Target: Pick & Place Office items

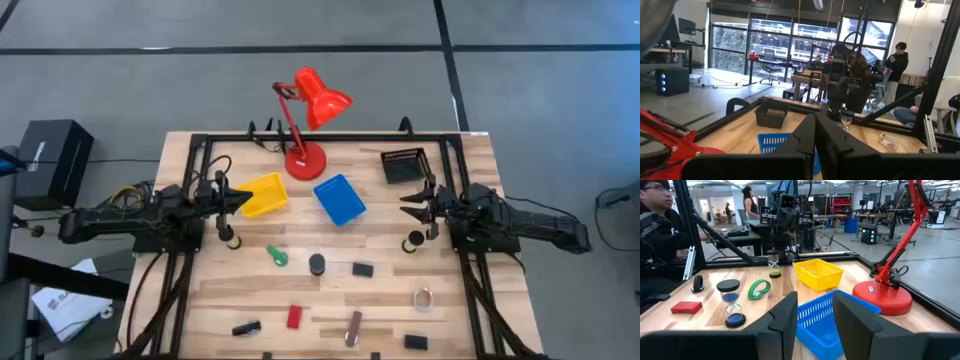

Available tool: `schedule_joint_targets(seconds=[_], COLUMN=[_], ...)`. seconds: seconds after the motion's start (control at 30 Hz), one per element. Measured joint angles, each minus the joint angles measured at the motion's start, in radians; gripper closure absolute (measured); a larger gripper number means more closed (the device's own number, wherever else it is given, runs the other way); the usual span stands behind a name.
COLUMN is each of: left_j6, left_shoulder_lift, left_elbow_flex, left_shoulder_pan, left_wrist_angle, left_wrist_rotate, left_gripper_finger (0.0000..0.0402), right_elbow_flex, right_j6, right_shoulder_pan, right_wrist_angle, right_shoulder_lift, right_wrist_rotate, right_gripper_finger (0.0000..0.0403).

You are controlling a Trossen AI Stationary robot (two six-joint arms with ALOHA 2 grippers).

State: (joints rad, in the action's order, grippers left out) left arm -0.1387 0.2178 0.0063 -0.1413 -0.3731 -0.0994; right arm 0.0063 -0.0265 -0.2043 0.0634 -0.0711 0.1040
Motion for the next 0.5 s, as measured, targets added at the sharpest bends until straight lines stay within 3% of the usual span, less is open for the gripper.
schedule_joint_targets(seconds=[0.5], left_j6=[0.000], left_shoulder_lift=[0.000], left_elbow_flex=[0.000], left_shoulder_pan=[0.000], left_wrist_angle=[-0.072], left_wrist_rotate=[0.000], left_gripper_finger=[0.0398], right_elbow_flex=[0.000], right_j6=[0.031], right_shoulder_pan=[-0.008], right_wrist_angle=[0.046], right_shoulder_lift=[0.000], right_wrist_rotate=[-0.006], right_gripper_finger=[0.0286])
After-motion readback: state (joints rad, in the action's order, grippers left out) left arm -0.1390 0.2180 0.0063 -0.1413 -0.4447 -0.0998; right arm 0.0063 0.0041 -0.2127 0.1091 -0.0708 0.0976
